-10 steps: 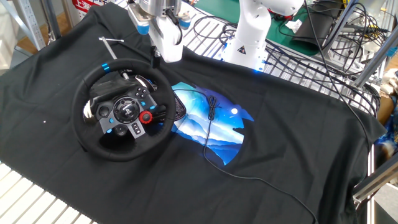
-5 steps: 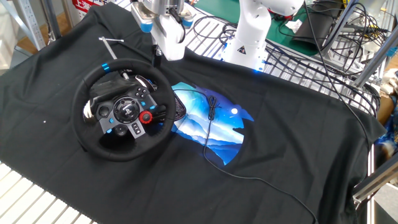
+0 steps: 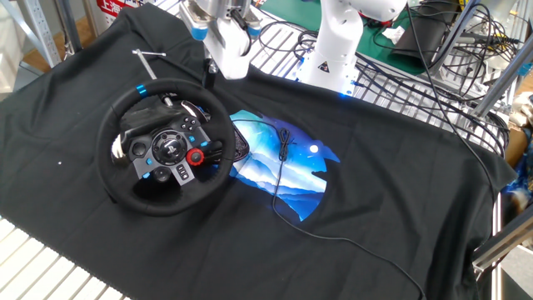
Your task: Rotate the steering wheel 90 degrees counterclockwise
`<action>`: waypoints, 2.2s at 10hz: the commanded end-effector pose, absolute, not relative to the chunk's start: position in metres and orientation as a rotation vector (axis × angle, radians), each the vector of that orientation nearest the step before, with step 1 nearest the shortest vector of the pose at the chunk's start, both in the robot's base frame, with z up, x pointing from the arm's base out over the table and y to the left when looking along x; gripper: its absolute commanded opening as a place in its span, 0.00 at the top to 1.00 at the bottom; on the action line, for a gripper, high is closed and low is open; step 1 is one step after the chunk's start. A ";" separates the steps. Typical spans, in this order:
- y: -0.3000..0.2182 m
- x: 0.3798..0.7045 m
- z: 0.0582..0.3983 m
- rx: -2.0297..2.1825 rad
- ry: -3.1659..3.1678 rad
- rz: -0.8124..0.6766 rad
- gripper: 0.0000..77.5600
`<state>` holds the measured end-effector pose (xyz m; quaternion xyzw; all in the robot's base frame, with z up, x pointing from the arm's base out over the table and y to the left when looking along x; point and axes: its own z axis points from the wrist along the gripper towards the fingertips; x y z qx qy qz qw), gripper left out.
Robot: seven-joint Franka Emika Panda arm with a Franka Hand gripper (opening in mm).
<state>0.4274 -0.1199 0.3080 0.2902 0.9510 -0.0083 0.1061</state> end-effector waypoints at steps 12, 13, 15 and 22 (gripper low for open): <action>-0.121 0.429 0.306 0.878 2.725 -0.055 1.00; -0.121 0.429 0.306 0.879 2.725 -0.054 1.00; -0.121 0.429 0.306 0.880 2.725 -0.053 1.00; -0.121 0.429 0.305 0.869 2.730 -0.054 1.00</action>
